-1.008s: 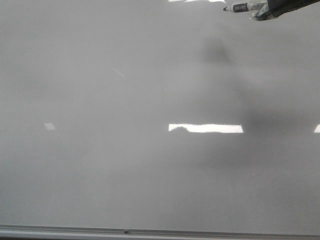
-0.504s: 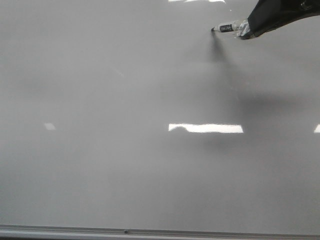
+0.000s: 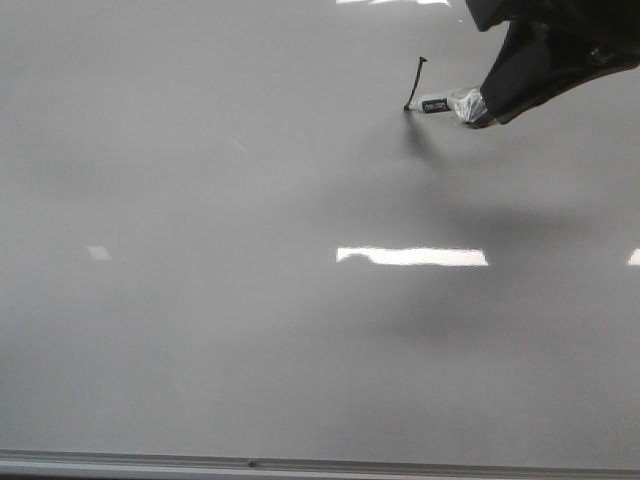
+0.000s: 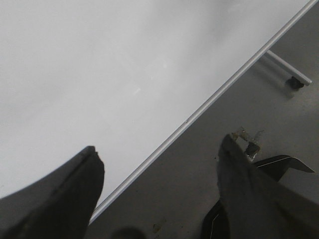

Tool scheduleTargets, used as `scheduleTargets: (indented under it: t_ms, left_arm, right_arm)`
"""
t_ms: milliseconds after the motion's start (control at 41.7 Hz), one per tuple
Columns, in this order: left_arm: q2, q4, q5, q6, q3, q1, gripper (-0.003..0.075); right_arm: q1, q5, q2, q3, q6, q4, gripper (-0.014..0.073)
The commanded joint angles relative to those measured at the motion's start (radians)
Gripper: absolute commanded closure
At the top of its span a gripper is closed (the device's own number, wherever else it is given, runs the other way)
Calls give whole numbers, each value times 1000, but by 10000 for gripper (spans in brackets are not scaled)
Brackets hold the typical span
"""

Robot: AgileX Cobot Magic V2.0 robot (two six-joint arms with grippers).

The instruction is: Write number 4 on whiteboard

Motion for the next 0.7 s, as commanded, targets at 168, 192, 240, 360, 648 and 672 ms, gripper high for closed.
scheduleTargets:
  t_ms: [168,192,240,360,648,672]
  left_arm:
    - [-13,-24,-41,-8,-25,1,248]
    - [-13,-24,-41,-8,-25,1,248]
    - [-13,-24,-41,-8,-25,1,248]
    - [-13,-24,-41,-8,-25,1,248]
    - [-13,-24,-41,-8,-25,1,248]
    - [-13,-24,-41,-8,-25,1,248]
  right_arm:
    - [-16,-4,-36,-32,-17,-43,662]
    - [-25,10,-44,-32,-17,-43,662]
    - [-42,34,-56,-32,-17,-43,662]
    - [-98,86,-88,-32,-17,-54,662]
    - [-95,86,-130,-32,-17,-52,662]
    - [-86,82,-142,-32,-17,-52,662]
